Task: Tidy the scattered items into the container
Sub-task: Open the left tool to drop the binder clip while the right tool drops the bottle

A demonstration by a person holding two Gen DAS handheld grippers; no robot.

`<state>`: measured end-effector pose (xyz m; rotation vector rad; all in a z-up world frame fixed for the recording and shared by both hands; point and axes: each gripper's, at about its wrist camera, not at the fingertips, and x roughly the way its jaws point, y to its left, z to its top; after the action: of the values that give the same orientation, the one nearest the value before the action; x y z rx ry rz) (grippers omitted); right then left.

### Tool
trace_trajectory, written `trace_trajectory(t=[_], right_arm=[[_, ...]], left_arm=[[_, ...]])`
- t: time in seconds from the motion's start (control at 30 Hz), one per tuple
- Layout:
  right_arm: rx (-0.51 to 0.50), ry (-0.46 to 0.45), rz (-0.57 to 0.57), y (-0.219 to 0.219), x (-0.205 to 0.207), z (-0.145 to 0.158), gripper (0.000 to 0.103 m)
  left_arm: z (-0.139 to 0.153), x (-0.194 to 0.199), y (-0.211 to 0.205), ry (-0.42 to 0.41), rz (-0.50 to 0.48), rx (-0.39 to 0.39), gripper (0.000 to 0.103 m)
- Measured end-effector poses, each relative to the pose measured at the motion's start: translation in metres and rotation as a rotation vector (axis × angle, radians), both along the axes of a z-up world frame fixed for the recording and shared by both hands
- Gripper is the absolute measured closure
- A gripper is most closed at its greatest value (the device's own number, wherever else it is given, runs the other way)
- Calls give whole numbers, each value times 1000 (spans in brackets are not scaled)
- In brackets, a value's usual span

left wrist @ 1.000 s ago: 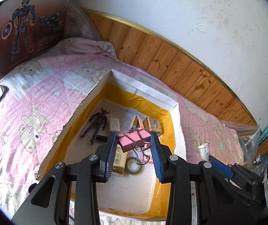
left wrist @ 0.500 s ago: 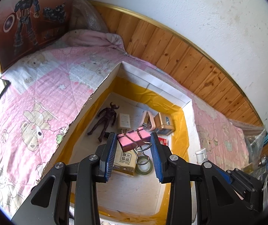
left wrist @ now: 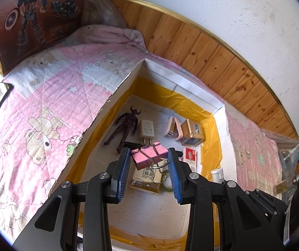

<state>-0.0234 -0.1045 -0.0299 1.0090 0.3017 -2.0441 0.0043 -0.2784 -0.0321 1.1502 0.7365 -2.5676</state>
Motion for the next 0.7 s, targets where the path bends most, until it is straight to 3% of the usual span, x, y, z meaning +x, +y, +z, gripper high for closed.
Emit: trace_trajectory(t=[0.7], right_arm=[[16, -38, -11, -6, -6, -14, 82]], left_arm=[[-17, -7, -10, -63, 6, 46, 65]])
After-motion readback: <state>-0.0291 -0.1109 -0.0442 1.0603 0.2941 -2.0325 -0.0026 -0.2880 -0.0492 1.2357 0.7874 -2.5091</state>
